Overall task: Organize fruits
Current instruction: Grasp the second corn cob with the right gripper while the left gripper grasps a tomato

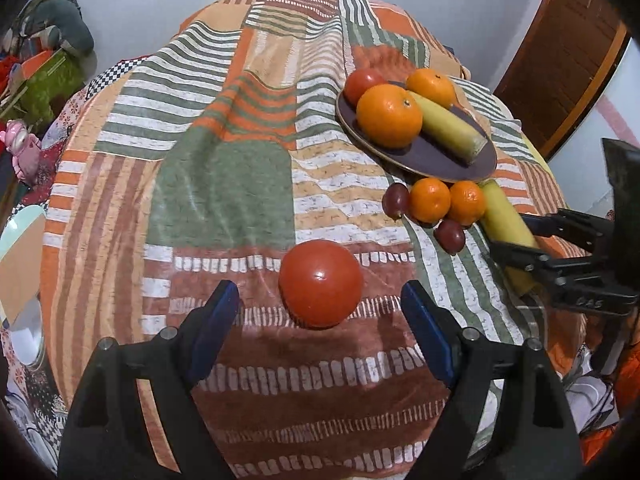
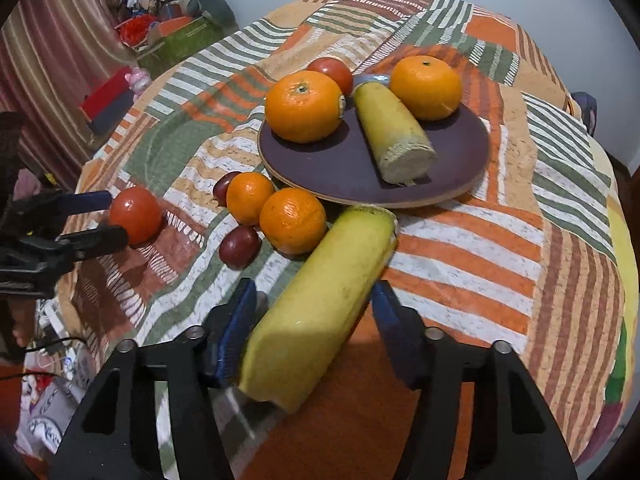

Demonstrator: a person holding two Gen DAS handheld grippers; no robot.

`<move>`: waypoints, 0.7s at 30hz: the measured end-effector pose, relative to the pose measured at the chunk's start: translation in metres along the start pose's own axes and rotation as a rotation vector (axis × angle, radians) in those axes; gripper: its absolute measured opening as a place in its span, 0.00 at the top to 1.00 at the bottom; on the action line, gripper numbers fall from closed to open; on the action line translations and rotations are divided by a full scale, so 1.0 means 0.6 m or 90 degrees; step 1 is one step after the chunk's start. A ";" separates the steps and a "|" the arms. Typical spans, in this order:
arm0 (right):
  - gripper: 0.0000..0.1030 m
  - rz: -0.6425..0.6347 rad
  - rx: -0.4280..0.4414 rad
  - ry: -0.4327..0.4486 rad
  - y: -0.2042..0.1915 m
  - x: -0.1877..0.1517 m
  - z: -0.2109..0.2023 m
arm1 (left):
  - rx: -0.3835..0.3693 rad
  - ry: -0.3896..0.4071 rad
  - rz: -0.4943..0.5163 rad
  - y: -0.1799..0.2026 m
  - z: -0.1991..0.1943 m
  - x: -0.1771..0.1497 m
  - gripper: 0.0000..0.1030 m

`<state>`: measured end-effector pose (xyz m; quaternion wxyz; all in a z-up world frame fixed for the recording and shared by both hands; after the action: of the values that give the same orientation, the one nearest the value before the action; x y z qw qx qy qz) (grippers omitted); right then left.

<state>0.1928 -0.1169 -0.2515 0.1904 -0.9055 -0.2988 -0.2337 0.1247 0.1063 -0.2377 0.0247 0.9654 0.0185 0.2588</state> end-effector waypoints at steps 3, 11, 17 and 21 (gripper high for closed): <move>0.61 -0.015 -0.021 -0.004 0.006 -0.006 -0.015 | -0.006 -0.005 -0.006 0.005 0.015 0.005 0.26; 0.66 0.010 -0.029 -0.014 0.045 -0.012 -0.033 | -0.007 -0.012 -0.008 0.005 0.027 0.007 0.50; 0.65 -0.004 -0.044 -0.024 0.041 0.005 -0.001 | -0.012 -0.016 -0.019 -0.002 0.024 0.012 0.55; 0.67 -0.021 -0.051 -0.020 0.038 0.016 0.011 | -0.008 -0.015 -0.017 -0.003 0.021 0.011 0.56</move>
<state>0.2164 -0.1264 -0.2565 0.1454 -0.9109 -0.3071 -0.2342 0.1367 0.1080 -0.2457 0.0346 0.9680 0.0293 0.2469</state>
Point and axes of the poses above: each gripper's, at about its wrist camera, not at the fingertips, and z roughly the way its jaws point, y to its right, x to its top, the point moved 1 cm from there along z, roughly the way its jaws point, and after that the axes turned 5 degrees about x, right-handed, at the moved point
